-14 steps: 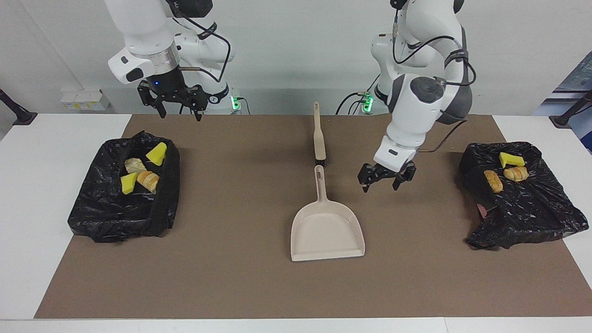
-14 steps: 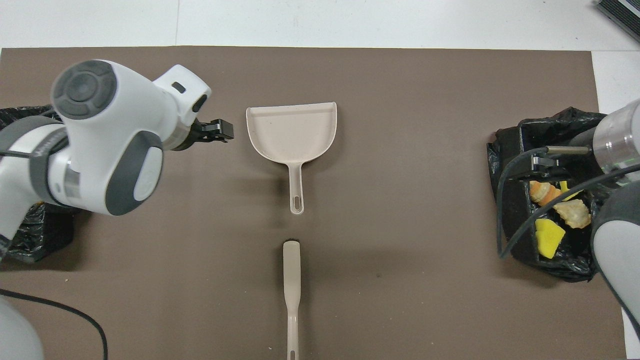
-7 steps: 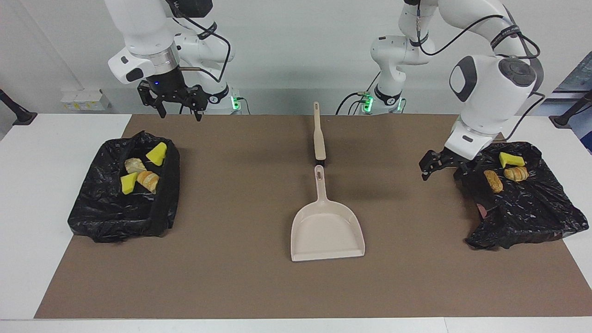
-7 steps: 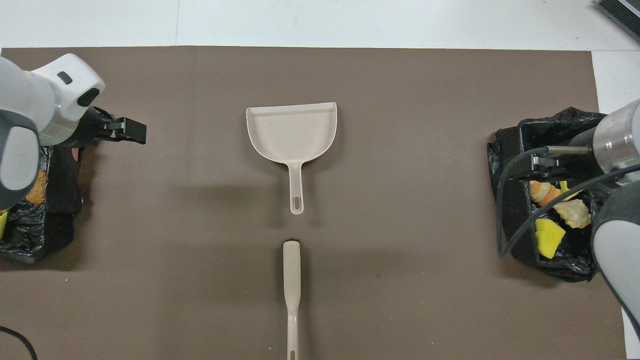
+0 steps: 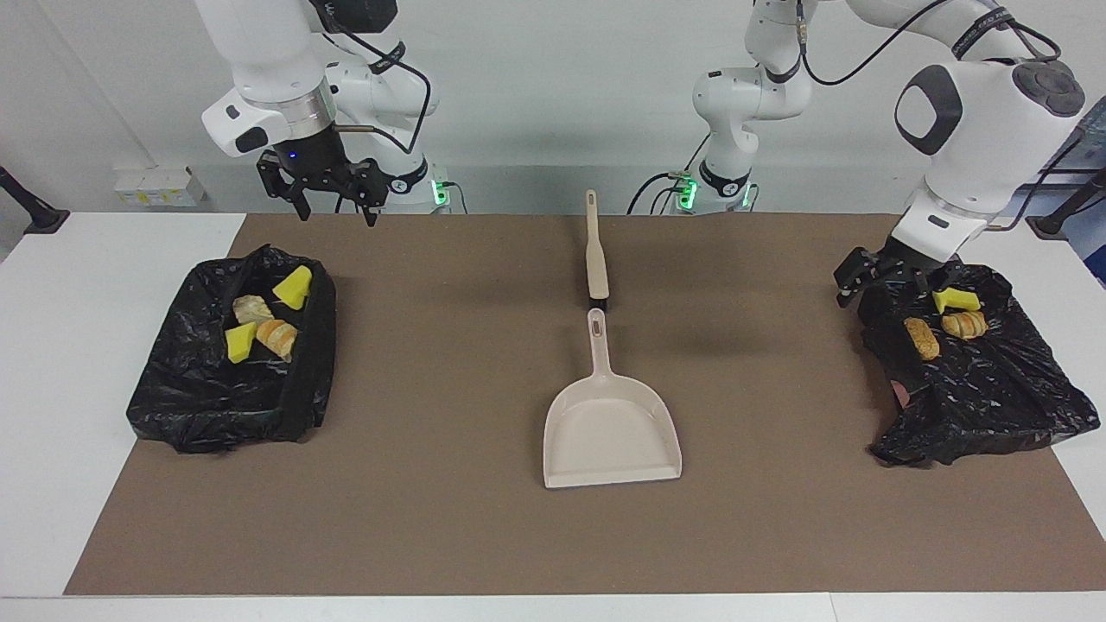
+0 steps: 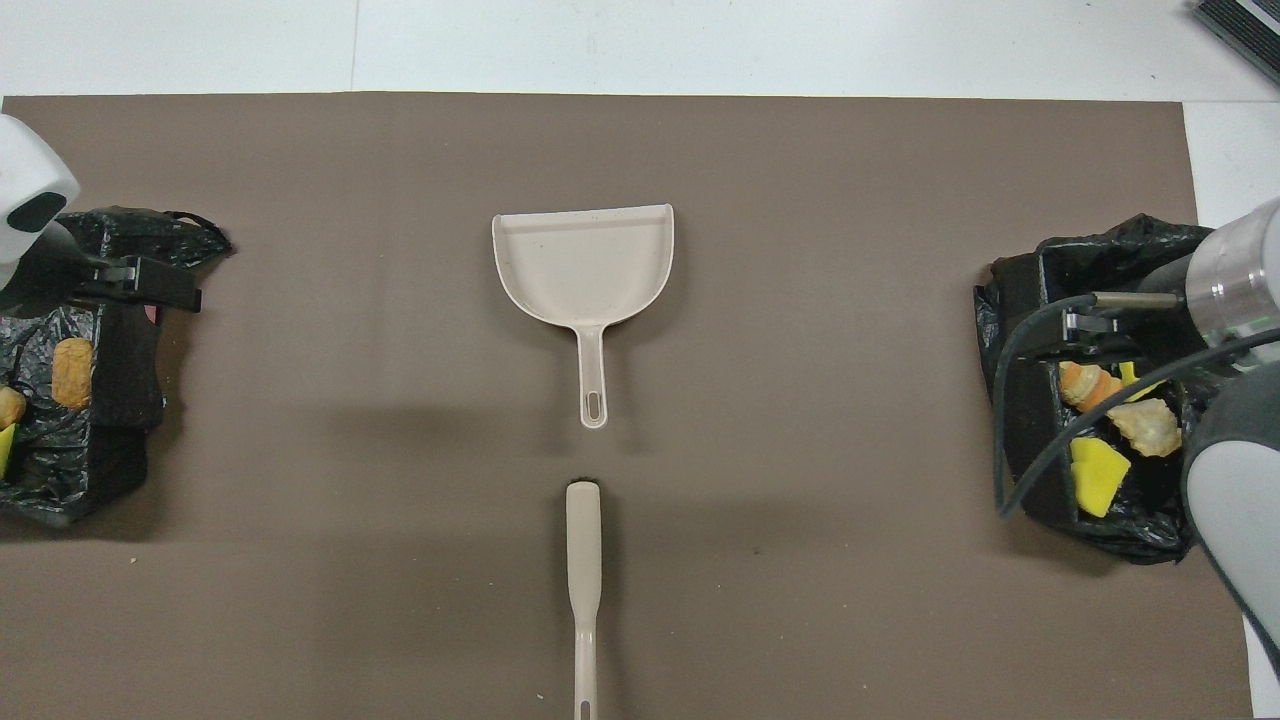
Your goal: Sweep and dump trash in bin
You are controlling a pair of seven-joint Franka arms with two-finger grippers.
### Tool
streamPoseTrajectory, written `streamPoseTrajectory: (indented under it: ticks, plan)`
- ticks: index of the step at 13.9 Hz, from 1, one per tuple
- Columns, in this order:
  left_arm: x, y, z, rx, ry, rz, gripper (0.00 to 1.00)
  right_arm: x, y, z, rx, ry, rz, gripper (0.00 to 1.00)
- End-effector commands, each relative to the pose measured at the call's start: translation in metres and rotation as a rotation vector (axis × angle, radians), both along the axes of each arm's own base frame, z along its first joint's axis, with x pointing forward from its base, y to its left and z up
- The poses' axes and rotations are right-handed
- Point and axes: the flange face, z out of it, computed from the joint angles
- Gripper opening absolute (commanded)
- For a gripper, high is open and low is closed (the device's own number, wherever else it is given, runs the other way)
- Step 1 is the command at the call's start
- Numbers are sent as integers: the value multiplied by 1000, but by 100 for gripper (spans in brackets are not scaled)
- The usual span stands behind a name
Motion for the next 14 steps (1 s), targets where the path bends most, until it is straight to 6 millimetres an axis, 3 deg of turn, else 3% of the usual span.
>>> streamPoseTrajectory:
  ticks: [1,5,14]
  plan:
    - [-22,1,40,12,7,-26,100,2,0,2,15,-12,-4,100]
    - [-37,-5,55,57,41,-63,100,2,0,2,15,-12,-2,100]
    - [-46,1,52,48,60,-51,100,2,-4,1,20,-2,-8,100]
